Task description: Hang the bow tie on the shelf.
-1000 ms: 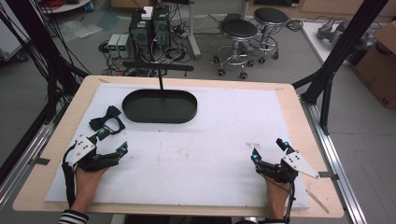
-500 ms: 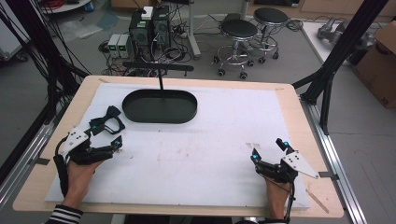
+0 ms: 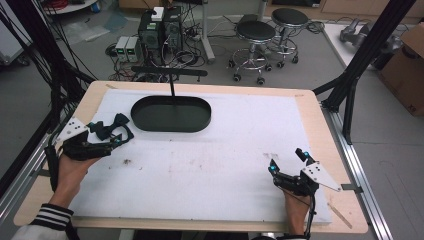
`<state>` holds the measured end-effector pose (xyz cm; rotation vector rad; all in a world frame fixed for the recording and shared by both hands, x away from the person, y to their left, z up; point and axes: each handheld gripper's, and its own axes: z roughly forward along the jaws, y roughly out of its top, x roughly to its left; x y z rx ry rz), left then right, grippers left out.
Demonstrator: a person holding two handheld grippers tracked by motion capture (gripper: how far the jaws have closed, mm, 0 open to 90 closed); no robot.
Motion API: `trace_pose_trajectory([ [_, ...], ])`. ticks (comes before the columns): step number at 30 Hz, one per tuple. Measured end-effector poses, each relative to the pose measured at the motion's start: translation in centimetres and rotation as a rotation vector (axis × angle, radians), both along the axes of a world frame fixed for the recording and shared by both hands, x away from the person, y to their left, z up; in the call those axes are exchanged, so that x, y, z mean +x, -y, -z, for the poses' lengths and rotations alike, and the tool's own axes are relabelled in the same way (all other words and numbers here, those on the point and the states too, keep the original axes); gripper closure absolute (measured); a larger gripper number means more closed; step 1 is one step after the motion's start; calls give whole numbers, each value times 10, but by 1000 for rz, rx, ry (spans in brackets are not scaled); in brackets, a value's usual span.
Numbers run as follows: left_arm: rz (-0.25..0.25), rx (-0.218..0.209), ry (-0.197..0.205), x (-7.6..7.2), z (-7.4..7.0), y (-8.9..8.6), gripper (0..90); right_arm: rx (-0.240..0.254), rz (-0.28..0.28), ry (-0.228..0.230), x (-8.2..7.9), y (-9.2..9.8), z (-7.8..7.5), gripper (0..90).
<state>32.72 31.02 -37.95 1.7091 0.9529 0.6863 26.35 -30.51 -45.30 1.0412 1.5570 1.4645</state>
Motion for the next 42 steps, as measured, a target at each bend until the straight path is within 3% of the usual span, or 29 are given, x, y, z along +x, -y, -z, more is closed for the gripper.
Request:
trace_pose_trajectory([
  [10,-11,61,-79,26,-15,-15,143,1,3,-2,0,0,0,12],
  [18,-28,117,-146,46,-12,-23,143,-1,5,-1,0,-1,0,12],
  [21,-30,159,-153,55,-8,-25,143,-5,4,-4,0,-1,0,12],
  [23,-35,182,-181,61,-4,-26,143,-9,9,-3,0,-1,0,12],
  [28,-46,182,-217,73,-2,-28,146,-7,10,6,-1,-1,0,12],
  [31,-48,160,-235,77,-2,-31,146,-3,11,3,-1,-1,0,12],
  [33,-53,190,-242,81,-1,-32,147,-8,14,7,-1,-2,0,12],
  [38,-82,219,-258,88,1,-32,167,-15,16,12,-1,-2,0,12],
  [42,-74,254,-278,91,5,-30,174,-12,17,15,-2,-2,0,12],
])
